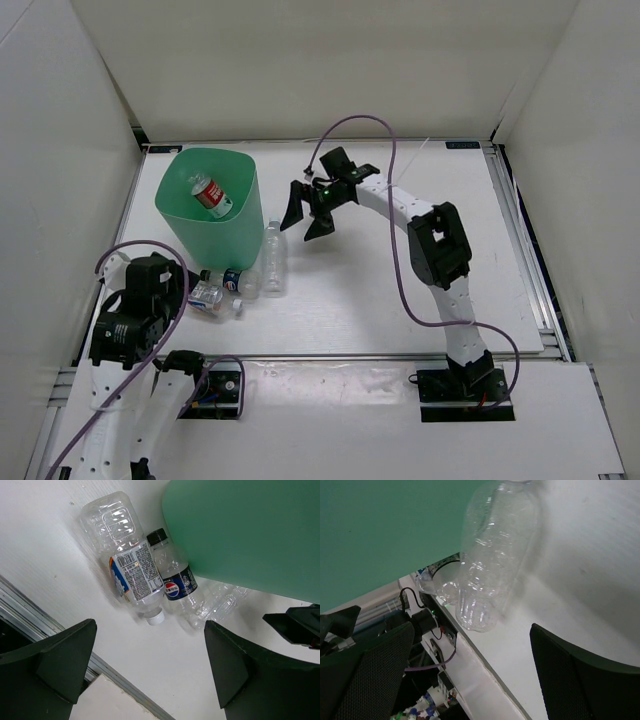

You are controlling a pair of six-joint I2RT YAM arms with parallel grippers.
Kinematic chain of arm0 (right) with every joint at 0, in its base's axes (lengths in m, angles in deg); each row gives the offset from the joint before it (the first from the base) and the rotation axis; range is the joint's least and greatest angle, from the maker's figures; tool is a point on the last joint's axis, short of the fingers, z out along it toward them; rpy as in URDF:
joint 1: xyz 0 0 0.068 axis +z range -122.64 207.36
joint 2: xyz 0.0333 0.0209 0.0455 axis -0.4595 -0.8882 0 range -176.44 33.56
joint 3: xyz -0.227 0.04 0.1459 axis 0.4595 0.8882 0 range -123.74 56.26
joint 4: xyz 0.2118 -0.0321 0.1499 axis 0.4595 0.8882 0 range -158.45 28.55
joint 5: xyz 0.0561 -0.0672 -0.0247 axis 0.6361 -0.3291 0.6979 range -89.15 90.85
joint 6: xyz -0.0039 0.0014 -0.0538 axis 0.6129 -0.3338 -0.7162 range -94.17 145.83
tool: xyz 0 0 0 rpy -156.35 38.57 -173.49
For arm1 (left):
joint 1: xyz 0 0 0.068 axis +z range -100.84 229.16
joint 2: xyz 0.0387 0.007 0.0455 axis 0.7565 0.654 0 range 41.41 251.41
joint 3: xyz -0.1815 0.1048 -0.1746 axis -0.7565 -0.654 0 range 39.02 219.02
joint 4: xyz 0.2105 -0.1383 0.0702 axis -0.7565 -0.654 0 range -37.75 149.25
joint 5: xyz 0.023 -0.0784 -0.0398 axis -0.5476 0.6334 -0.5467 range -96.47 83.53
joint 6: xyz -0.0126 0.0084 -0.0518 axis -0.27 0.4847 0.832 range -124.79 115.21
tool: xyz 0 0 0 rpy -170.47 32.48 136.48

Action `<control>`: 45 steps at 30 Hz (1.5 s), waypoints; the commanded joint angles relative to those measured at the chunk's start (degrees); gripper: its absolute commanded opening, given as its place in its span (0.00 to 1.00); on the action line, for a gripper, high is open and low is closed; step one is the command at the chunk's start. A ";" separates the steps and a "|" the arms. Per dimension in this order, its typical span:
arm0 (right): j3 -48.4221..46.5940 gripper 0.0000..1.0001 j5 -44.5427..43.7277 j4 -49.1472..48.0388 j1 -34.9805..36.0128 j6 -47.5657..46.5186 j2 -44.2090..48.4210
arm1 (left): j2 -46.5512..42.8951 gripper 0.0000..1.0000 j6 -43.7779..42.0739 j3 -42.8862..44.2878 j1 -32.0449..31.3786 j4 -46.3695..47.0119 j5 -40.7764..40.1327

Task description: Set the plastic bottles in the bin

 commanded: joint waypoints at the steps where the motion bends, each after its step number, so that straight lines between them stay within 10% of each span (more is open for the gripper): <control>1: -2.21 1.00 4.66 -2.07 3.11 -0.69 -2.73 | -1.66 1.00 1.40 -0.52 -0.16 -2.21 0.58; 13: -5.20 1.00 0.00 -1.54 5.58 1.42 -10.99 | -5.61 1.00 2.01 0.80 -0.16 -8.45 1.64; 22: 5.51 0.50 -1.84 -2.07 4.52 -1.56 -0.64 | -9.04 1.00 5.53 -1.57 -0.16 -8.98 1.64; 45: 7.73 0.13 -7.38 -1.46 -1.28 0.44 24.06 | -10.98 1.00 6.32 -2.98 -0.16 -6.87 -0.64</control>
